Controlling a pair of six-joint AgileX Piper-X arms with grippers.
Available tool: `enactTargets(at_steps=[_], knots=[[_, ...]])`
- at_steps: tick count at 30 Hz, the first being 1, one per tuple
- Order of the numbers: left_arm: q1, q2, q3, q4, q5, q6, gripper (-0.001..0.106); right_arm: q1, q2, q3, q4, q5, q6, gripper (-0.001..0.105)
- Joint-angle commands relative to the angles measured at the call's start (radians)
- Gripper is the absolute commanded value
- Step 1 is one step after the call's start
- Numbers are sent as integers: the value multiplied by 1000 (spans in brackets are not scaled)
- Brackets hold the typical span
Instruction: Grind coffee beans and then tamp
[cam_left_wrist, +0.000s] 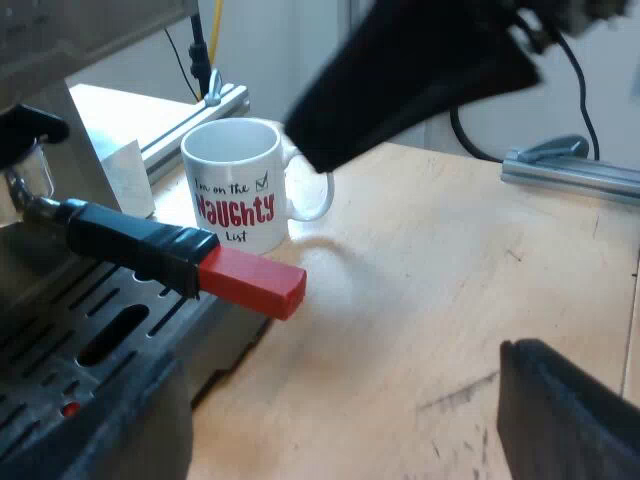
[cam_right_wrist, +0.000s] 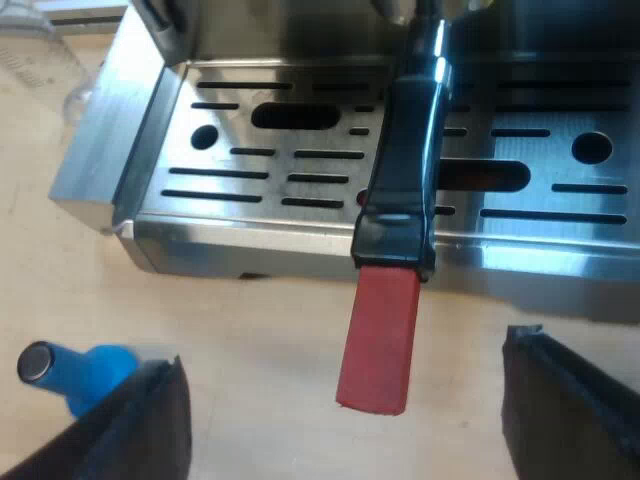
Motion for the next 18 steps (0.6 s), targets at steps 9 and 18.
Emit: enactTargets(at_steps=[9, 18], knots=[[-4, -5, -2, 28, 6, -11, 66, -58, 157, -107, 97, -83, -1, 66], [-4, -5, -2, 37, 6, -11, 66, -82, 231, -107, 98, -83, 2, 66]])
